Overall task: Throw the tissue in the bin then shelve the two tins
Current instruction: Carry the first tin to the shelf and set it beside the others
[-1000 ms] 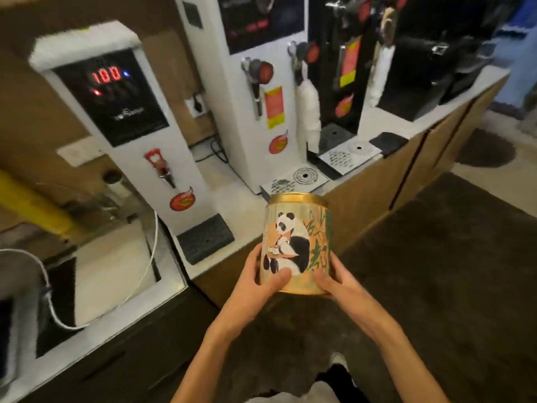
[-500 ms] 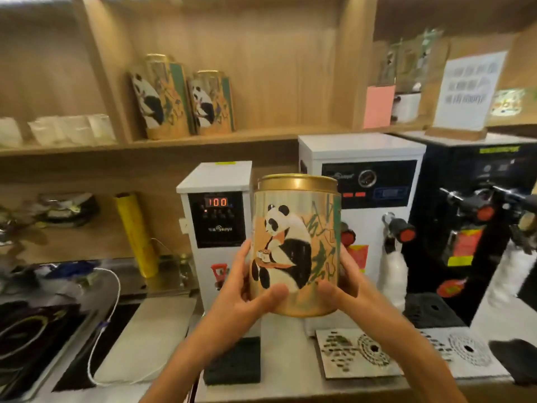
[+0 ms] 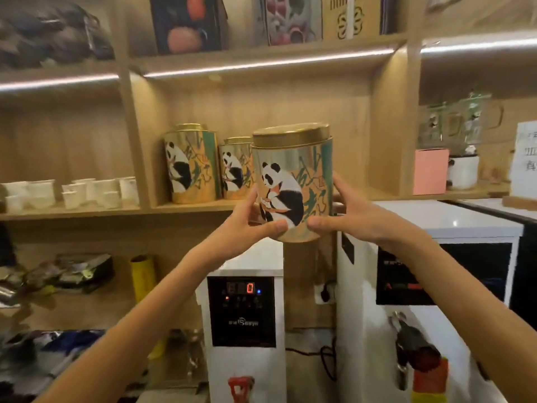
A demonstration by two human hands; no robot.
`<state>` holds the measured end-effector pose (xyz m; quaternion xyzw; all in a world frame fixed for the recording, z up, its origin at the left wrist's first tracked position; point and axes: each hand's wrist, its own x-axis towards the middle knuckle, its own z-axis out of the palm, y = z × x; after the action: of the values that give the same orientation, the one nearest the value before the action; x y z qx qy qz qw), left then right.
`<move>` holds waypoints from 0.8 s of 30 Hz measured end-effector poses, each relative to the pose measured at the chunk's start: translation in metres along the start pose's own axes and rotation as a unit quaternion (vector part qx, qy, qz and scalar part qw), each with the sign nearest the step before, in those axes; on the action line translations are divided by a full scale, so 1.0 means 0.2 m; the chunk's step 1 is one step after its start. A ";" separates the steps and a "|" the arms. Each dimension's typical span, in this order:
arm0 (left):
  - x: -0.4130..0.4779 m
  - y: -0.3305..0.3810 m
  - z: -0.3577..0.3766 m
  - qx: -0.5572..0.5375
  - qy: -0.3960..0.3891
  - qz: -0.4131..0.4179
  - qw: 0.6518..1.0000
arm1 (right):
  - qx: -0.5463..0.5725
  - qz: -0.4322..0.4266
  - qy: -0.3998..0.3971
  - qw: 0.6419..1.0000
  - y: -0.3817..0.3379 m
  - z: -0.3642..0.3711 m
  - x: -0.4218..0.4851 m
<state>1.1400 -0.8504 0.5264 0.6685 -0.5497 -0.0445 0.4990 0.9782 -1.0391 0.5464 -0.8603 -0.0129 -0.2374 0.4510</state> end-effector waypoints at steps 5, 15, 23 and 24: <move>0.51 -0.27 -0.16 0.016 0.007 -0.037 0.999 | -0.023 0.046 -0.014 0.999 0.14 -0.11 0.56; 1.25 -0.74 -0.22 0.101 0.032 -0.105 0.989 | 0.038 0.134 0.001 0.990 0.59 -0.25 1.28; 1.44 -0.94 -0.16 0.143 0.007 -0.114 0.983 | 0.073 0.155 -0.007 0.985 0.85 -0.28 1.49; 1.46 -0.95 -0.15 0.140 0.007 -0.116 0.983 | 0.080 0.152 -0.002 0.985 0.88 -0.28 1.51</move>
<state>1.4046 -1.0790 0.5484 0.7916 -0.4653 -0.0199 0.3955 1.2647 -1.2445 0.5651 -0.8137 0.0977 -0.1627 0.5495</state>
